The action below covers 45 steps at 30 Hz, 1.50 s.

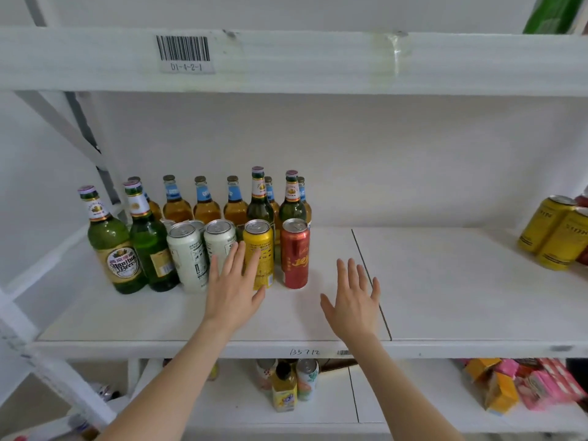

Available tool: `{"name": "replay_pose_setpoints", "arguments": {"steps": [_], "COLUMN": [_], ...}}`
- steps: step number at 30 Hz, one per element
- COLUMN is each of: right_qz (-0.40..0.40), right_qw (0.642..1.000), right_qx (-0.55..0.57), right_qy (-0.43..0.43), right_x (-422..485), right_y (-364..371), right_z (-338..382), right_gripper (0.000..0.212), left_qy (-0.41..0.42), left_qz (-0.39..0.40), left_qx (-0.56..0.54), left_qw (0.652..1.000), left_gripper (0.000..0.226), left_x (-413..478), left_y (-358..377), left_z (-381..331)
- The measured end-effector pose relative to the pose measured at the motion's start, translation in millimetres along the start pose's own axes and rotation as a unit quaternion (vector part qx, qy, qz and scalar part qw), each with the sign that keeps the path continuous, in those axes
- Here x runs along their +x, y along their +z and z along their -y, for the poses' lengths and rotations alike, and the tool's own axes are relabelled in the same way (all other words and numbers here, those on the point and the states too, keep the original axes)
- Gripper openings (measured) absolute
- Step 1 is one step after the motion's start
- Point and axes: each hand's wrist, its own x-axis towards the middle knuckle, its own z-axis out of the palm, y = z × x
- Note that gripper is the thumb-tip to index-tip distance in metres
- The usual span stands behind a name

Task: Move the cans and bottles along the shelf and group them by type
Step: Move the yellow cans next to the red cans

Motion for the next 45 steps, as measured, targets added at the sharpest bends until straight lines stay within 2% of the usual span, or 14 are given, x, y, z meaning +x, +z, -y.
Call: {"name": "replay_pose_setpoints", "arguments": {"steps": [6,11,17,22,26,33,39,45], "right_qz": [0.006,0.021,0.049,0.073,0.075,0.072,0.068,0.065], "right_qw": [0.999,0.987,0.927,0.863,0.844,0.814,0.787,0.764], "right_qx": [0.031,0.15,0.363,0.488,0.519,0.56,0.591,0.609], "right_qy": [0.043,0.063,0.084,0.112,0.117,0.133,0.163,0.204], "right_x": [10.6,25.0,51.6,70.4,79.1,79.7,65.9,49.0], "right_y": [12.7,18.1,17.9,27.7,38.7,37.7,28.3,16.0], "right_z": [35.5,56.7,68.6,67.1,65.1,60.8,51.3,43.4], "right_gripper": [0.082,0.087,0.083,0.077,0.069,0.067,0.065,0.065], "left_qy": [0.014,0.061,0.059,0.028,0.012,-0.017,-0.007,-0.011], "left_qz": [-0.012,-0.04,-0.01,0.01,0.003,0.009,0.026,0.038], "left_qx": [-0.027,-0.041,-0.048,-0.046,-0.038,-0.129,-0.176,-0.249], "left_qw": [0.999,0.997,0.997,0.998,0.999,0.991,0.984,0.968], "left_gripper": [0.085,0.093,0.097,0.101,0.099,0.083,0.073,0.072], "left_x": [21.7,46.1,78.2,96.6,102.5,105.8,100.6,91.9], "left_y": [3.3,7.0,7.6,7.6,12.6,8.5,-0.7,-14.7], "left_z": [42.7,57.3,56.4,53.2,47.9,49.4,48.3,54.7]}}
